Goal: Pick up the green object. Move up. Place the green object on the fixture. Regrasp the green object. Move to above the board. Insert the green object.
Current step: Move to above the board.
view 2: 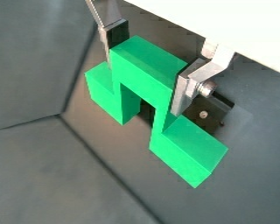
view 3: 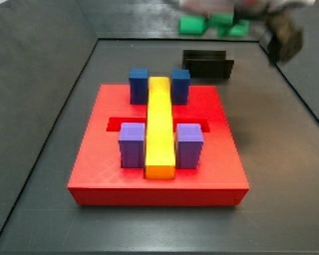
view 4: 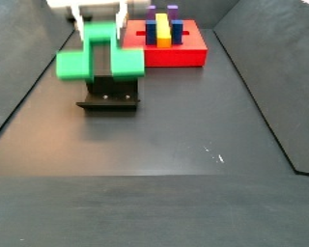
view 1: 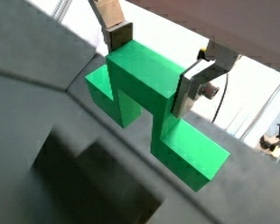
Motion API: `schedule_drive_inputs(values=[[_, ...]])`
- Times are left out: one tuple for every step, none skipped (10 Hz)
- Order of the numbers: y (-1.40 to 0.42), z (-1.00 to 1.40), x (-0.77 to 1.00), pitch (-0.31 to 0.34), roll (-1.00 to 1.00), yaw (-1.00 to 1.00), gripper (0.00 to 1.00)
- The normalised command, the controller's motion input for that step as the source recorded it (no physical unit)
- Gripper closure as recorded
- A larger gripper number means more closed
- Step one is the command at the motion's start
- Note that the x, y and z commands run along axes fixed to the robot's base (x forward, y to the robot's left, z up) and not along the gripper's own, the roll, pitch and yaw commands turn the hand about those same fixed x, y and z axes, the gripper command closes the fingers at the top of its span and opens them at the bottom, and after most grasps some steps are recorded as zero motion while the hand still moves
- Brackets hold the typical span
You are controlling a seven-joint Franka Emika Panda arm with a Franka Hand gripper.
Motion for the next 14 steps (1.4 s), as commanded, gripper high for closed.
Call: schedule_drive_inputs(values=[[0.0,1.4,-0.01,-0.022,-0.05,0.04,1.0],[-0.02,1.4,-0.01,-0.017,-0.02,0.02,1.0],[-0.02,1.4,-0.01,-0.012,-0.01,0.01,1.0],[-0.01,1.4,0.01,0.001,-0.01,0.0,1.0],[-0.02,0.55,0.01,0.027,-0.01,-0.01,1.0],[-0.01,0.2,0.03,0.042,0.01,-0.01,1.0],[-1.4,0.27,-1.02,0.029,-1.0,-0.03,1.0],[-1.4,0.29,-1.04,0.021,-1.0,-0.03,1.0],[-1.4,0.3,-1.12,0.001,-1.0,-0.02,1.0],[-1.4,0.27,-1.15,-0.003,-1.0,-0.01,1.0],[-1.4,0.29,-1.15,-0.005,-1.0,-0.01,1.0],[-0.89,0.17,-0.77,-0.01,-1.0,-0.01,1.0],[-0.51,0.09,-0.47,-0.01,-1.0,-0.01,1.0],[-0.28,0.05,-0.28,-0.007,-1.0,-0.01,1.0]])
